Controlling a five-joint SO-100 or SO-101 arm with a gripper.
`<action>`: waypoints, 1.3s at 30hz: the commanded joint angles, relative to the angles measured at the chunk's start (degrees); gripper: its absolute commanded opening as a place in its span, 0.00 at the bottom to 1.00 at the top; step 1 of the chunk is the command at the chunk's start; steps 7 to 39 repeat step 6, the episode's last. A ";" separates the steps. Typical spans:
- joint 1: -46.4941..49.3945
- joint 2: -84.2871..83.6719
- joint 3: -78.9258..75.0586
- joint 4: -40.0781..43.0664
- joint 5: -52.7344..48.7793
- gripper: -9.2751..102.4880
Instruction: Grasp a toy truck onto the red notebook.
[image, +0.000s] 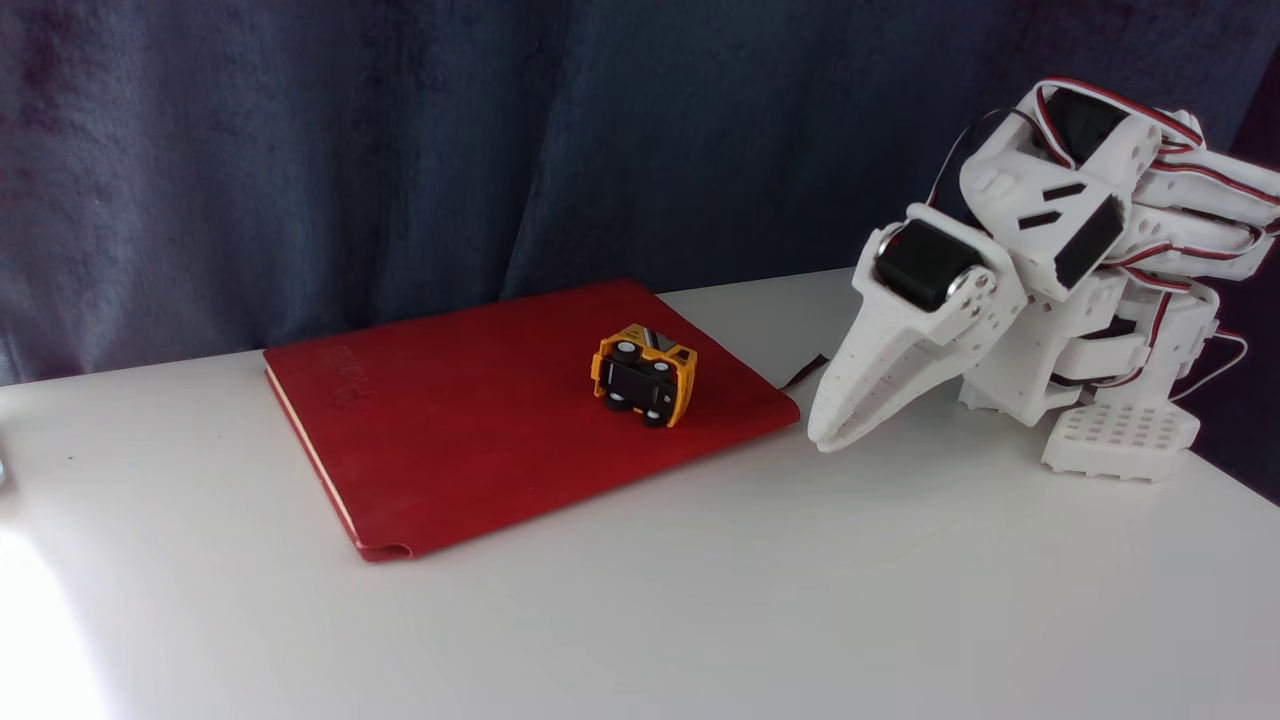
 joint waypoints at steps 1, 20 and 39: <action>-0.18 1.05 -0.18 -0.62 -0.18 0.08; -0.18 1.05 -0.18 -0.62 -0.18 0.08; -0.18 1.05 -0.18 -0.62 -0.18 0.08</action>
